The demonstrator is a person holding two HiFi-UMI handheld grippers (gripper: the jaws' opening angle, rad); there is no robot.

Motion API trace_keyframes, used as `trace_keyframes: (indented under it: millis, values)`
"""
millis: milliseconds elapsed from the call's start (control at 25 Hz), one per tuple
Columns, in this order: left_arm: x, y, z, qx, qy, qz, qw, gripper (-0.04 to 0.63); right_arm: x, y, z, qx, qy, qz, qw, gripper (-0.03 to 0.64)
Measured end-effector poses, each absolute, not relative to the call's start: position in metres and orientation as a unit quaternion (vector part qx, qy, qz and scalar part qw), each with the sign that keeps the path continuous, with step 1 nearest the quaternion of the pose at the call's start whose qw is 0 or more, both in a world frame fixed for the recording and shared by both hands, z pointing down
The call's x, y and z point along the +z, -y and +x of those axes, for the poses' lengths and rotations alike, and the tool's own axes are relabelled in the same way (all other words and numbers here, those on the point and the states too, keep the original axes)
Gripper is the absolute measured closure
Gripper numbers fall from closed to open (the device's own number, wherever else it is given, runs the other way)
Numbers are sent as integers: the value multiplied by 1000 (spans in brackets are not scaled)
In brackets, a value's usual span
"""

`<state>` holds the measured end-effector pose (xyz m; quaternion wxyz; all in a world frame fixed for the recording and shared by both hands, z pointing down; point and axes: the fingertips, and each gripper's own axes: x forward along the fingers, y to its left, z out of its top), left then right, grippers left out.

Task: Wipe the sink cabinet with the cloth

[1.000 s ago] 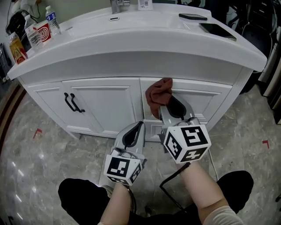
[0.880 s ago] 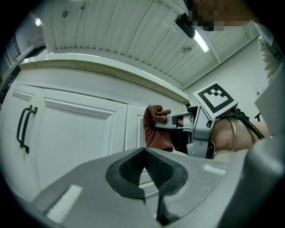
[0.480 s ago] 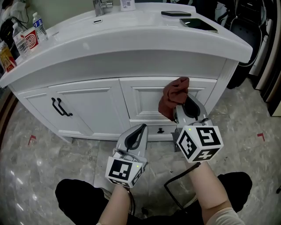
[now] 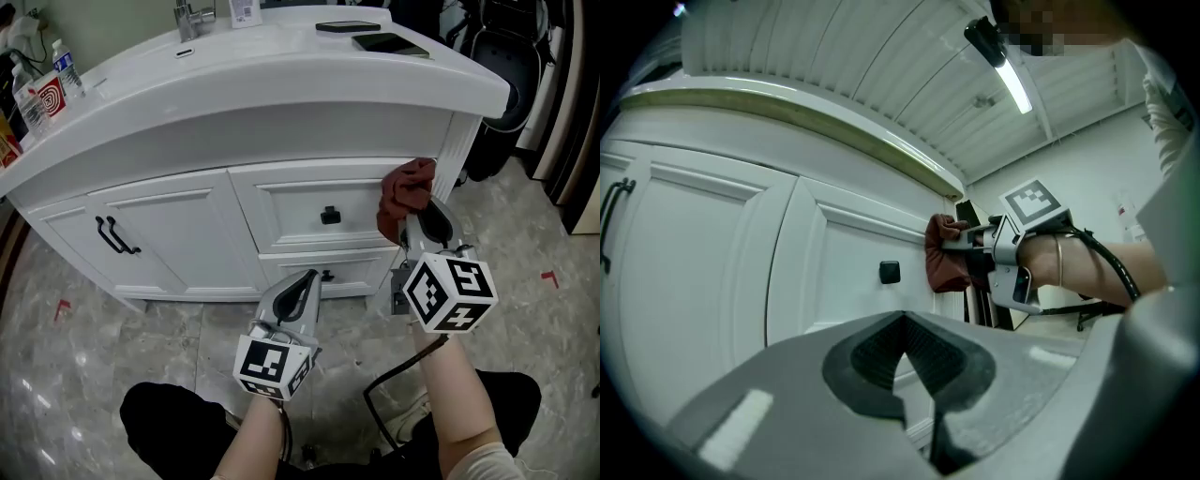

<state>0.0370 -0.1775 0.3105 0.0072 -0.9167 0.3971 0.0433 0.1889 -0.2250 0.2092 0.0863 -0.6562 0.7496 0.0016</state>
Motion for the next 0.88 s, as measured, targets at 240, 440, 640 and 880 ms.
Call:
trace_keyframes:
  millis: [240,440,640,880]
  values:
    - [313,166,29,31,-396,-918,18,595,209,213,184,-12,-734,-670,110,525]
    - [311,172,-10,38,-432,-901,12,595,214,220,113,-18,-778,-617,114,525]
    - [315,175,-46,37,-462,-886,5,595,228,228,44,-18,-813,-573,100,525]
    - [307,181,-81,38,-488,-872,17,595,249,238,-25,-49,-854,-512,84,525]
